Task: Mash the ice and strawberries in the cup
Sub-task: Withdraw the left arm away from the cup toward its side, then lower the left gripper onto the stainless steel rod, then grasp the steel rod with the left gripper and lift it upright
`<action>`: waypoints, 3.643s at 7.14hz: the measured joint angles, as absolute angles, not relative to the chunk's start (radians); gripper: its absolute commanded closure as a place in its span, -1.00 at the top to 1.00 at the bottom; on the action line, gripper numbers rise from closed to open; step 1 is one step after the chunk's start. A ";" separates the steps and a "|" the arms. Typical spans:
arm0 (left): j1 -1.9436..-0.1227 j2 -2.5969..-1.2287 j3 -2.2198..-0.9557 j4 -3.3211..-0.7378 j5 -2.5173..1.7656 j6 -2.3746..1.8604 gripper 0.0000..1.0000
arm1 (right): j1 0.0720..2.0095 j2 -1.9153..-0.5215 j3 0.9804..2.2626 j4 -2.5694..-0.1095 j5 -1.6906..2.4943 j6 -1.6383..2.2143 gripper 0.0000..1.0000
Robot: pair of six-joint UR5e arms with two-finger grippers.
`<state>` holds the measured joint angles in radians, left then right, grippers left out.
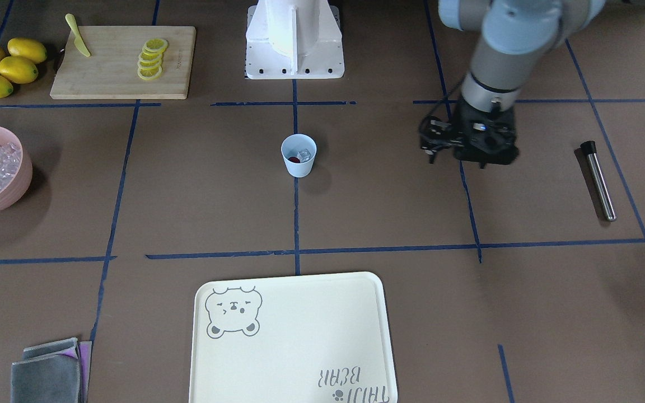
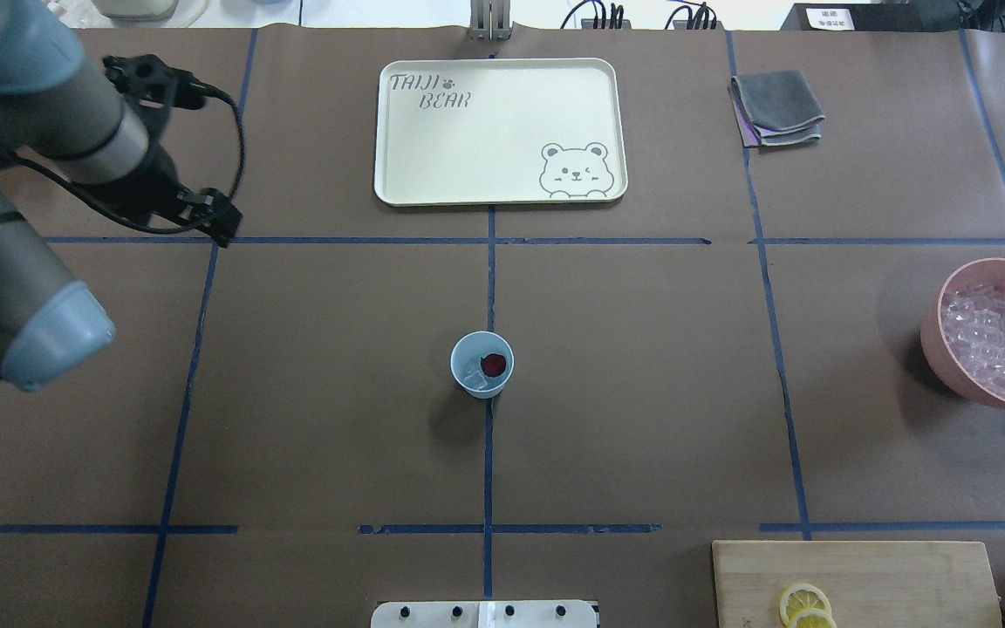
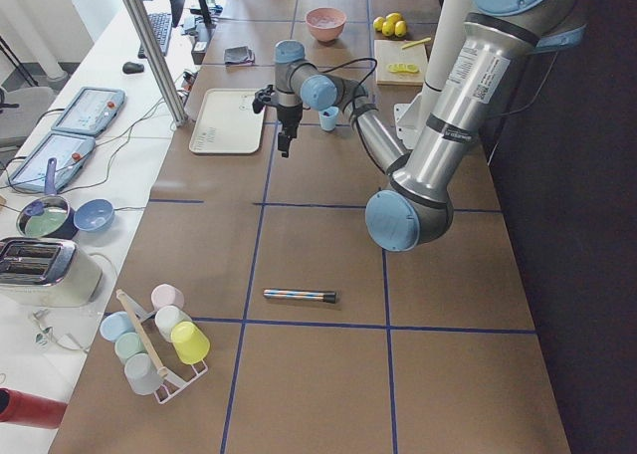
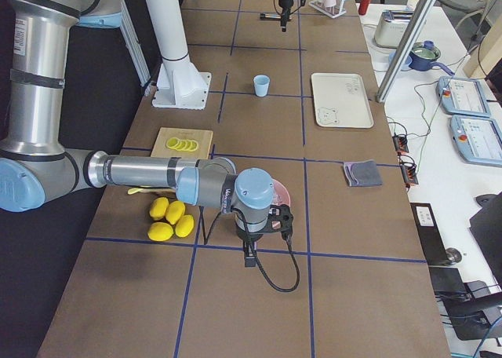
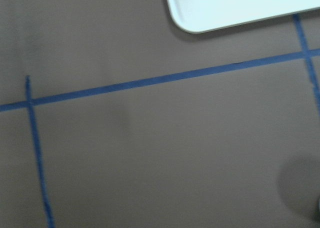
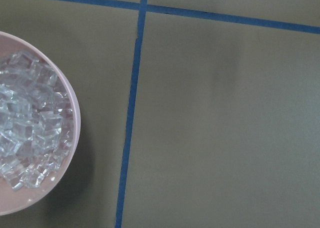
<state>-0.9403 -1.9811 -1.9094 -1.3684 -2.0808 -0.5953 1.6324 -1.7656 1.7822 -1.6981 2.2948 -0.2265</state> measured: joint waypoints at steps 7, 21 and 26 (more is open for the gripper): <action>-1.394 -1.789 -1.509 -1.565 -2.283 0.051 1.00 | 1.632 -1.701 1.730 -1.698 2.295 -0.224 0.99; -1.128 -1.592 -1.319 -2.253 -2.272 -0.455 -1.00 | 1.632 -1.713 1.730 -1.698 2.295 -0.225 0.99; -1.131 -1.621 -1.489 -2.266 -2.280 -0.445 -0.94 | 1.632 -1.713 1.730 -1.698 2.296 -0.225 0.99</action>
<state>-1.1307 -1.6211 -1.4887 -2.2663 -2.2803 -0.4452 1.6322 -1.7135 1.7303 -1.6981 2.2961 -0.2245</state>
